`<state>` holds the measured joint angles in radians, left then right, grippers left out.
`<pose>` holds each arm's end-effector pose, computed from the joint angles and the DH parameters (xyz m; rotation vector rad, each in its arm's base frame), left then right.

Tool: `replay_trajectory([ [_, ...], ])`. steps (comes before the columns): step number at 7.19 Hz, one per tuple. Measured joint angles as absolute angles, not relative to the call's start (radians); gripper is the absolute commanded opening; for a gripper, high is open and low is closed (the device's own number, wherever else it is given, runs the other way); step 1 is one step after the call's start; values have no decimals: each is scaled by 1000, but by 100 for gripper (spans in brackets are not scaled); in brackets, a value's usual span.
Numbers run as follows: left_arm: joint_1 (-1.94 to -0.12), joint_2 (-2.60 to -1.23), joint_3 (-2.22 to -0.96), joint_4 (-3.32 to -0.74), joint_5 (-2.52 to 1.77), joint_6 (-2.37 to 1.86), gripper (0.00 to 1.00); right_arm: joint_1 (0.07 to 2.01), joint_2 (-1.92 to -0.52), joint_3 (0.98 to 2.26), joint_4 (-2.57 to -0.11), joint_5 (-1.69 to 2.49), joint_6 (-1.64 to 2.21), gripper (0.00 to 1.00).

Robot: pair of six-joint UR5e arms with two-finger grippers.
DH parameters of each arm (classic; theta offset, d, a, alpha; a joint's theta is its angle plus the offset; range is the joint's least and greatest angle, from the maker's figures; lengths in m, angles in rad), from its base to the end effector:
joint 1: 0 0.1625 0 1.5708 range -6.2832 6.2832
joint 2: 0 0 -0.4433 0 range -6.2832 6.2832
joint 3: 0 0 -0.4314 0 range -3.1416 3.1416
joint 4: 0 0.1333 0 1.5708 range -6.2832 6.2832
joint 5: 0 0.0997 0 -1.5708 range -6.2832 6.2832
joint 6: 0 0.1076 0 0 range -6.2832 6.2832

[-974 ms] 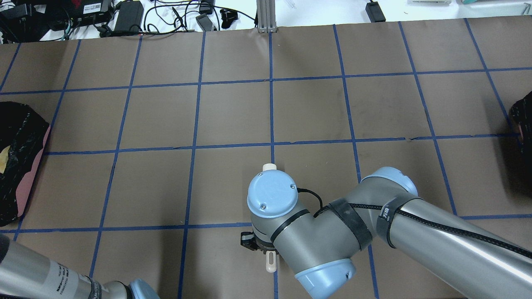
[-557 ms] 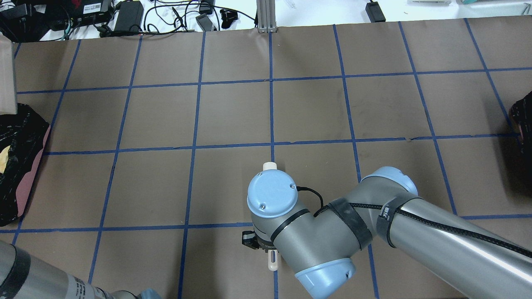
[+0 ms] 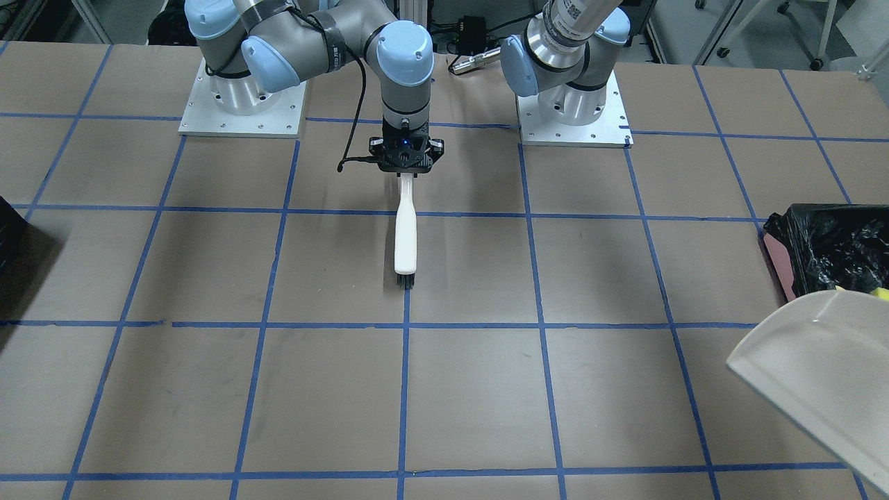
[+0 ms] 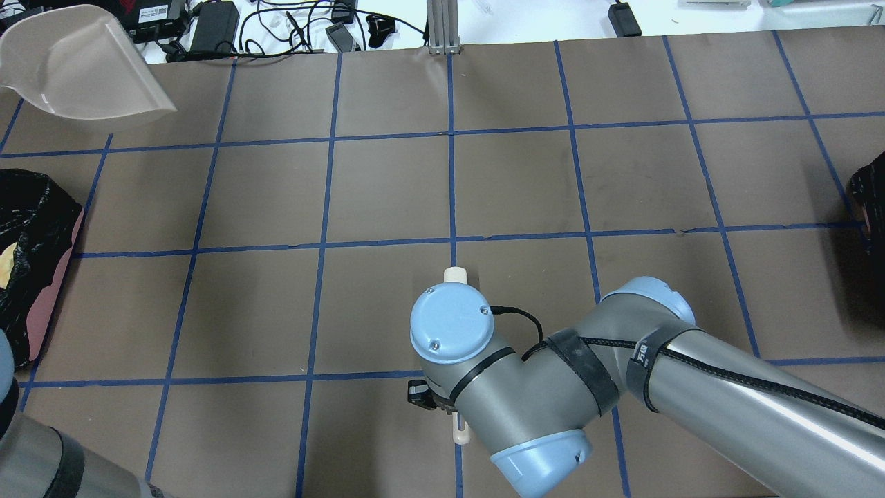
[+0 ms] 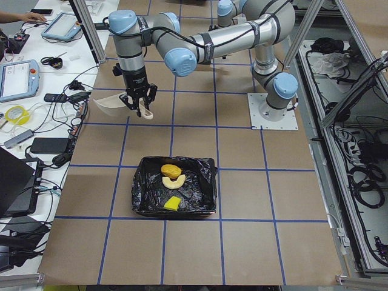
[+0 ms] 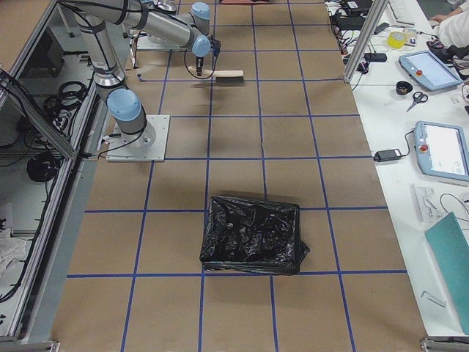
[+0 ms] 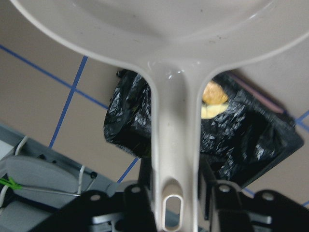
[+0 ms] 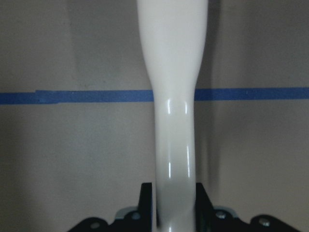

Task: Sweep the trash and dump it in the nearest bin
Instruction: 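Bring the empty dustpan back toward the table center with the left gripper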

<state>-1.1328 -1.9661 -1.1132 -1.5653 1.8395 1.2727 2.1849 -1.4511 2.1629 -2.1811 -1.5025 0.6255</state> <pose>0.2053 -0.6854 0.5017 1.1655 2.6615 0.2318 0.3846 -0.3014 0.2039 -0.0233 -3.1323 -0.1917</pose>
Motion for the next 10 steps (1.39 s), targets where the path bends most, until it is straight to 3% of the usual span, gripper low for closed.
replay_trajectory([
  [2, -1262, -1966, -1157, -1602, 1754, 934, 0, 2183, -1451, 2162, -2181, -1498, 626, 55],
  [3, -1321, -1974, -1183, -1604, 1702, 759, 0, 2182, -1452, 2160, -2181, -1499, 621, 73],
  [8, -1534, -2073, -1265, -1457, 1545, 163, 0, 2166, -1511, 2083, -2163, -1518, 569, 98],
  [10, -1616, -2134, -1271, -1400, 1540, 68, 0, 2110, -1556, 2061, -2150, -1537, 486, 99],
])
